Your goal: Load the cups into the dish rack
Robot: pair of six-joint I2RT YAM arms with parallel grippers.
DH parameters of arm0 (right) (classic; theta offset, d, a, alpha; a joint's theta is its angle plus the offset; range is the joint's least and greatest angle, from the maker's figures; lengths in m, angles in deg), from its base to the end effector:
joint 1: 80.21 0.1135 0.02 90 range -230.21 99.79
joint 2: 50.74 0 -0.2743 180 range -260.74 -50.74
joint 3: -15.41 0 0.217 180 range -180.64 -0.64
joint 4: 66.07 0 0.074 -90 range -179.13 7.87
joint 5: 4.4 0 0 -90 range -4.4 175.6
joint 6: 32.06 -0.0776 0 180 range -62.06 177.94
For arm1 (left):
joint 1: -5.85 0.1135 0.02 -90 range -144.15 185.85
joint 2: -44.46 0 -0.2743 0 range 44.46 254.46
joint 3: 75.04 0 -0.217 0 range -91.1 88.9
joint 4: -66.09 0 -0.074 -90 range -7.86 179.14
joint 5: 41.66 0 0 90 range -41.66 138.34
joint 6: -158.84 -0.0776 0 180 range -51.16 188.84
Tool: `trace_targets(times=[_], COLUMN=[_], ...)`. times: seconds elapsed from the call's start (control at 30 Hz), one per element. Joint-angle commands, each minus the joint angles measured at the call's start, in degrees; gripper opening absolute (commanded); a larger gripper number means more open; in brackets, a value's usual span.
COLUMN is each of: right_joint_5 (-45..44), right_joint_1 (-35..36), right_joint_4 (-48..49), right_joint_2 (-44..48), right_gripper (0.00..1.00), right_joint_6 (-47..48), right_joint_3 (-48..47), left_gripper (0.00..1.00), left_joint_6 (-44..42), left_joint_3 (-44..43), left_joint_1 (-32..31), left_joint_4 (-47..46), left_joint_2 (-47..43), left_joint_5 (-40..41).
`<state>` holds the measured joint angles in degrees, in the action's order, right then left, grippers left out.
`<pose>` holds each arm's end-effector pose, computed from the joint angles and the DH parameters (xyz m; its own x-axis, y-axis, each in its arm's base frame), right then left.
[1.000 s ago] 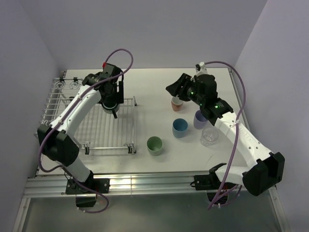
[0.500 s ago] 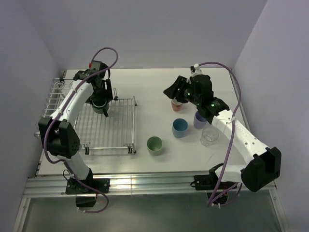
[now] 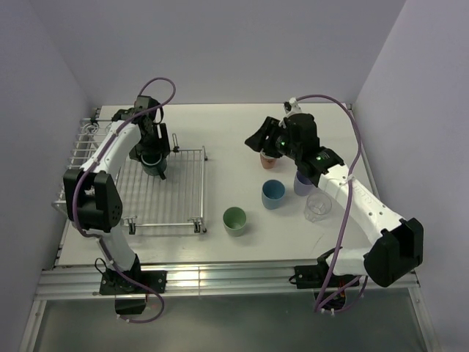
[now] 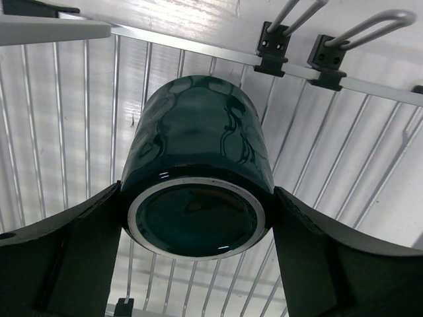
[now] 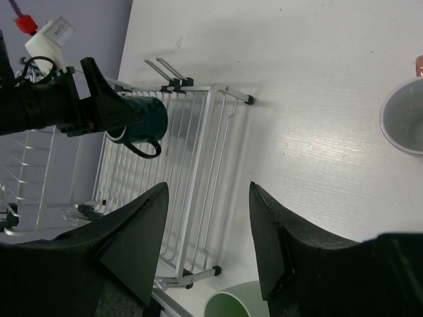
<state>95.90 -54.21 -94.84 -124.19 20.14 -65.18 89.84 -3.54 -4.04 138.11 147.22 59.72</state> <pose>0.2608 0.1426 0.3480 -0.6177 0.3697 -0.6941 -0.2558 0.7402 0.6218 0.3542 -0.0462 0.2653 -0.8743 -0.2042 -0.4403 -0.2390 0.9707 0.0245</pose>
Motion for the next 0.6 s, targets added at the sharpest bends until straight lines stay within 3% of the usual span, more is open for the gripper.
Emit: trace_targets(times=[0.0, 0.13, 0.27, 0.43, 0.47, 0.57], right_joint_5=[0.07, 0.33, 0.15, -0.02, -0.11, -0.46], right_joint_1=[0.54, 0.63, 0.81, 1.25, 1.42, 1.69], right_joint_4=[1.37, 1.55, 1.55, 1.46, 1.46, 1.28], right_joint_2=[-0.29, -0.64, -0.99, -1.52, -1.52, -1.78], right_gripper=[0.59, 0.59, 0.59, 0.59, 0.59, 0.59], right_joint_6=[0.8, 0.89, 0.89, 0.89, 0.97, 0.98], right_joint_3=[-2.79, -2.62, -2.79, -3.14, -3.14, -3.32], left_gripper=[0.15, 0.23, 0.52, 0.71, 0.93, 0.99], left_joint_6=[-0.52, 0.01, 0.1, 0.1, 0.1, 0.1], left_joint_3=[0.16, 0.68, 1.12, 2.18, 2.27, 2.44], left_joint_1=[0.22, 0.31, 0.31, 0.31, 0.31, 0.31], left_joint_4=[-3.14, -3.67, -4.11, -4.81, -4.9, -5.16], left_joint_2=[-0.28, 0.16, -0.02, -0.63, -0.81, -1.16], left_joint_5=[0.05, 1.1, 1.98, 2.77, 3.12, 3.56])
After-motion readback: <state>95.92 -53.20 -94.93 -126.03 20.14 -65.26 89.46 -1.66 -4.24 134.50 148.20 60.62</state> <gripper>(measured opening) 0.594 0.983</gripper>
